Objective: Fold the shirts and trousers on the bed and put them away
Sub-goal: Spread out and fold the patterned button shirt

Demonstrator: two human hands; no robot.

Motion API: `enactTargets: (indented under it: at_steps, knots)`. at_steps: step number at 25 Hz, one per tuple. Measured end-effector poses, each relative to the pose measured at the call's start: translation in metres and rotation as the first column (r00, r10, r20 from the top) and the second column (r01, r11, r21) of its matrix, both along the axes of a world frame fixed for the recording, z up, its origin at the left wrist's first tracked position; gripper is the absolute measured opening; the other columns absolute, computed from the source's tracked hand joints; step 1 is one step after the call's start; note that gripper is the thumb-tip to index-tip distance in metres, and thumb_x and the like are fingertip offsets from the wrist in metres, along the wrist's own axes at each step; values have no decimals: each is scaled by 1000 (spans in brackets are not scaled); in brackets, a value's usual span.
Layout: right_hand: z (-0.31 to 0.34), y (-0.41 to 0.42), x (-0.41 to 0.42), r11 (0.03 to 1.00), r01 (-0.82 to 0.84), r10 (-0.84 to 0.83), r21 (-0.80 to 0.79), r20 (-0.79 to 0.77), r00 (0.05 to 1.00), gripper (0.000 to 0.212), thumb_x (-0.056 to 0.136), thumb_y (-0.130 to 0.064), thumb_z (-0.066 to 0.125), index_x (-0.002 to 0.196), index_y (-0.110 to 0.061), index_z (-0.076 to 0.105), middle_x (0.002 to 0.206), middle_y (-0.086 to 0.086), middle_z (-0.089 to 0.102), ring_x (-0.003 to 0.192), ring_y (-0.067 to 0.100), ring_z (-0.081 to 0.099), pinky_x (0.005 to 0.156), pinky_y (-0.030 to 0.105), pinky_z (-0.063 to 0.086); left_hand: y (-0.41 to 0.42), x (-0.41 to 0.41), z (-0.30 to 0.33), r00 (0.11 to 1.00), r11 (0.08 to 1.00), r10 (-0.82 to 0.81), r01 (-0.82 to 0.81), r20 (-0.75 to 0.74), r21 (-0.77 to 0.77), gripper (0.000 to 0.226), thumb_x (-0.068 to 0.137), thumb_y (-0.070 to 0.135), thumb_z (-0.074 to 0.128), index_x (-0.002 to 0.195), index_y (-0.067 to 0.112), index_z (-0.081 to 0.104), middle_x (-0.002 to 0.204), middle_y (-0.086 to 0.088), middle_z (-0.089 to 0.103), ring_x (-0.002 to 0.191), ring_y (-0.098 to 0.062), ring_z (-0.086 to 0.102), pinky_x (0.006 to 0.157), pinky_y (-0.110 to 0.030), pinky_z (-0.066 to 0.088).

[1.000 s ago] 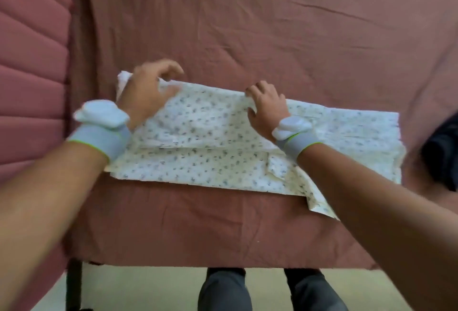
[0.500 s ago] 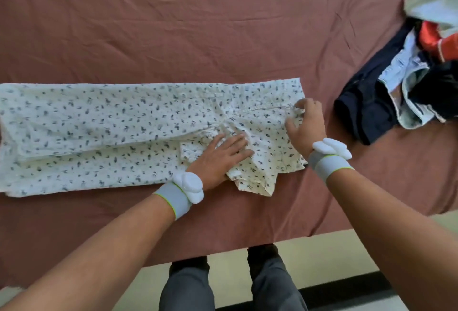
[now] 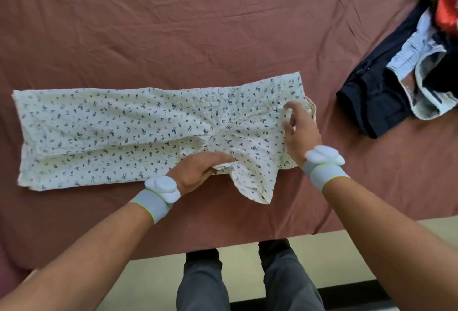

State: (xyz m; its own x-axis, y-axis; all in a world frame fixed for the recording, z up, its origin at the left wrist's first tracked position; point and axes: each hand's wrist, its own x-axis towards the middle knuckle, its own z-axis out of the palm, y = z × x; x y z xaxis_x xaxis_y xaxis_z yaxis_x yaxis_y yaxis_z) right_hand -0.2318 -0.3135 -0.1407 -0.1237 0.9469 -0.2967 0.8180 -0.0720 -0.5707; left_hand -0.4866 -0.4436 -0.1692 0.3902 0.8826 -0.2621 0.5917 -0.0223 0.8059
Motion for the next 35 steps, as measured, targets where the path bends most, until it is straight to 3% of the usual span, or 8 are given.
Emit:
enactTargets:
  at_steps: [4, 8, 14, 18, 24, 29, 32, 35]
  knots:
    - [-19, -16, 16, 651, -747, 627, 134, 461, 629, 85, 56, 13, 63, 133, -13, 40, 145, 17, 33, 134, 36, 29, 106, 61, 27, 6, 14, 5, 975, 971, 219, -215, 27, -101, 39, 97, 5, 56, 131, 24, 62, 123, 2, 67, 106, 1, 60, 89, -4, 39]
    - [-20, -19, 16, 418, -905, 847, -81, 394, 356, 92, 64, -7, 75, 142, -16, 27, 157, 14, 24, 147, 30, 15, 114, 59, 17, 5, 14, 16, 896, 900, 432, -420, 107, -116, 29, 100, 21, 55, 127, 29, 62, 124, 9, 63, 105, 7, 58, 91, -8, 42]
    - [-11, -6, 11, 601, -799, 797, -28, 97, 597, 42, 85, -16, 43, 122, -12, 63, 142, 12, 50, 137, 31, 40, 111, 52, 26, 30, -17, -2, 924, 990, -77, 115, -374, 81, 72, 83, 12, 68, 149, 20, 40, 158, -4, 33, 149, -10, 8, 118, -28, 0]
    - [9, 12, -9, 945, -178, 114, -273, -235, 965, 19, 94, -18, 49, 88, -22, 66, 85, 5, 68, 76, 13, 55, 71, 31, 43, 52, -15, 5, 933, 938, 307, -330, -188, -107, 42, 92, -1, 53, 131, 14, 61, 131, -11, 62, 107, -21, 62, 93, -27, 42]
    - [-8, 50, -34, 877, 155, -181, -455, -14, 983, 21, 89, -7, 40, 73, -13, 52, 64, 7, 44, 61, 19, 40, 56, 28, 37, 83, -14, 6, 810, 766, 568, -585, -146, -268, 45, 101, 45, 47, 64, 20, 43, 57, 5, 39, 50, -11, 33, 55, -31, 26]
    - [5, 43, -37, 980, -76, 20, -185, -286, 958, 25, 82, -2, 48, 96, -17, 63, 80, -1, 58, 62, 6, 47, 56, 14, 40, 92, -7, 14, 776, 712, 613, -624, -148, -321, 58, 102, 45, 44, 54, 19, 27, 42, 10, 28, 35, -6, 27, 57, -29, 27]
    - [-4, 54, -38, 950, 94, -186, -299, -298, 936, 31, 94, -26, 55, 65, -15, 51, 59, 0, 37, 46, 5, 34, 50, 23, 30, 92, -4, 15, 728, 669, 665, -679, -165, -302, 59, 103, 37, 46, 51, 18, 25, 45, 2, 24, 32, -7, 28, 50, -26, 27]
    - [-9, 61, -39, 864, 279, -350, -419, -102, 931, 38, 94, -29, 56, 75, 4, 62, 61, 5, 35, 45, 15, 35, 52, 24, 30, 82, 0, 11, 703, 691, 656, -706, -275, -158, 55, 101, 28, 48, 50, 8, 39, 56, -5, 39, 50, -10, 37, 57, -32, 33]
